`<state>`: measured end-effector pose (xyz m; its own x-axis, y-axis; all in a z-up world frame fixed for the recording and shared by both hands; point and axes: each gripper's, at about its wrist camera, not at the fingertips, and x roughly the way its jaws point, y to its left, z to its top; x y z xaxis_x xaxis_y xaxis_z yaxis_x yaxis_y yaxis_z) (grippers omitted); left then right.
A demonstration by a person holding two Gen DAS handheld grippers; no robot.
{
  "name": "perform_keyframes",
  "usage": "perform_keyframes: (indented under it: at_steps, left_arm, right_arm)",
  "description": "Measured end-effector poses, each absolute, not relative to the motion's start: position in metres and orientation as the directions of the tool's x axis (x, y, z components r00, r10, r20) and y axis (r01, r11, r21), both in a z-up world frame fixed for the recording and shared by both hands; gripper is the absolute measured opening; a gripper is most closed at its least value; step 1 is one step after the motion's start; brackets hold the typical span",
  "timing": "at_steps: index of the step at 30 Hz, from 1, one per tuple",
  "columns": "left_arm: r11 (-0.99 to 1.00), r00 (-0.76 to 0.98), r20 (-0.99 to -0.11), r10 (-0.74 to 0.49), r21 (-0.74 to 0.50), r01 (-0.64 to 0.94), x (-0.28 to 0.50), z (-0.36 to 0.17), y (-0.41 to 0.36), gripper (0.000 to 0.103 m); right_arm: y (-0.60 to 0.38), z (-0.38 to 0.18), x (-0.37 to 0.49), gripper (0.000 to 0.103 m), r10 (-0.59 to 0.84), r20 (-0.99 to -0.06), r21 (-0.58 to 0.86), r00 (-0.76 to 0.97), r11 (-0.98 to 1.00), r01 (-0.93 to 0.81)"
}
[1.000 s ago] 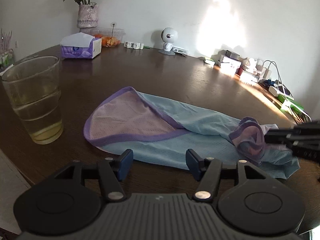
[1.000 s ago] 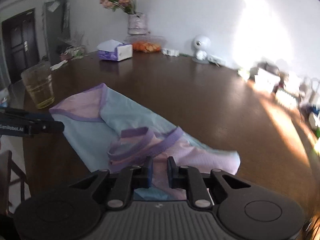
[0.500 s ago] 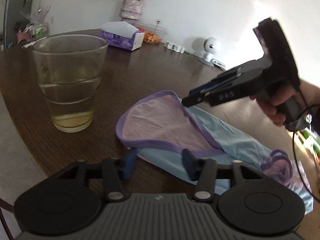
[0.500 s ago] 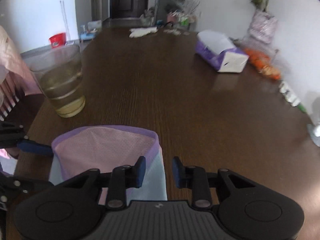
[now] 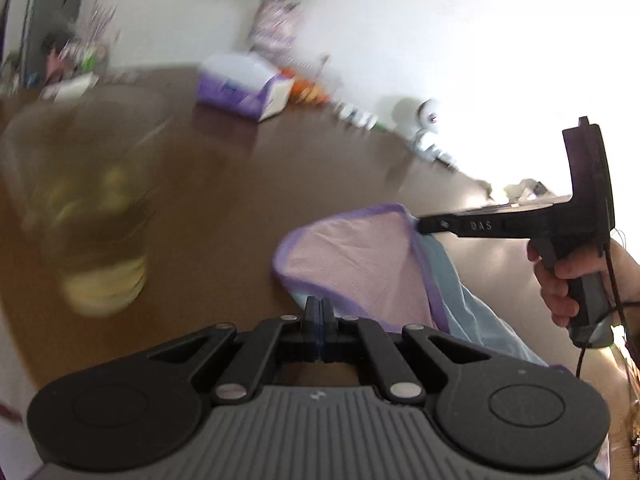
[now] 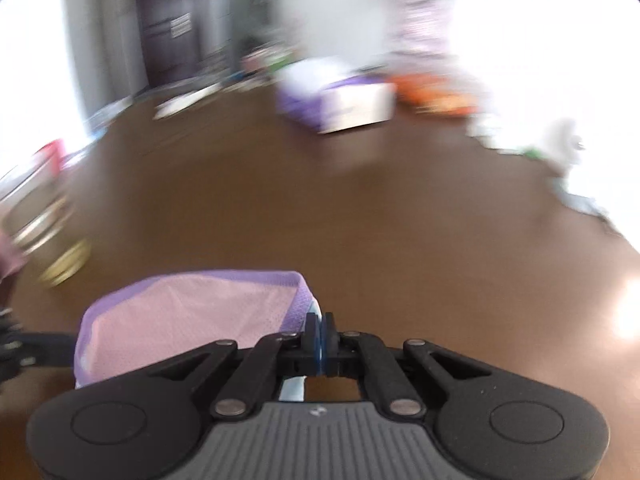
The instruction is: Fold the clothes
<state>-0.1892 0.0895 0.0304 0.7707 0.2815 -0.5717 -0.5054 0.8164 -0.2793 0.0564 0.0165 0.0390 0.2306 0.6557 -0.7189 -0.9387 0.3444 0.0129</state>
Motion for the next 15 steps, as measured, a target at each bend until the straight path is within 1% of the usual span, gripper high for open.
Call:
perform_keyframes:
  at_steps: [6,10,11,13,14,15]
  left_arm:
    - [0.873,0.818,-0.545,0.185,-0.29,-0.391,-0.116,0.046,0.059,0.0]
    - [0.927,0.809,-0.582,0.085,-0.252,-0.278,-0.084,0.044,0.026,0.002]
    - [0.939,0.802,-0.595,0.056,-0.242,-0.245,-0.08,0.042,0.018,0.006]
    - [0.956,0.791,-0.61,-0.048,-0.258,-0.141,-0.082,0.037,0.002,0.013]
    - [0.961,0.779,-0.618,-0.106,-0.266,-0.08,-0.086,0.036,-0.006,0.029]
    - [0.962,0.763,-0.625,-0.165,-0.271,-0.014,-0.091,0.035,-0.015,0.04]
  right_arm:
    - [-0.063,0.051,0.102,0.0,0.582,-0.697,0.011,0.418,0.592,-0.806]
    - [-0.125,0.051,0.123,0.0,0.474,-0.707,-0.021,0.525,0.728,-0.686]
    - [-0.136,0.047,0.129,0.0,0.439,-0.713,-0.03,0.547,0.761,-0.648]
    - [-0.158,0.04,0.14,0.0,0.365,-0.722,-0.047,0.587,0.821,-0.569]
    - [-0.169,0.037,0.146,0.0,0.327,-0.727,-0.057,0.604,0.848,-0.527]
    - [-0.179,0.033,0.152,0.0,0.288,-0.731,-0.067,0.619,0.873,-0.484]
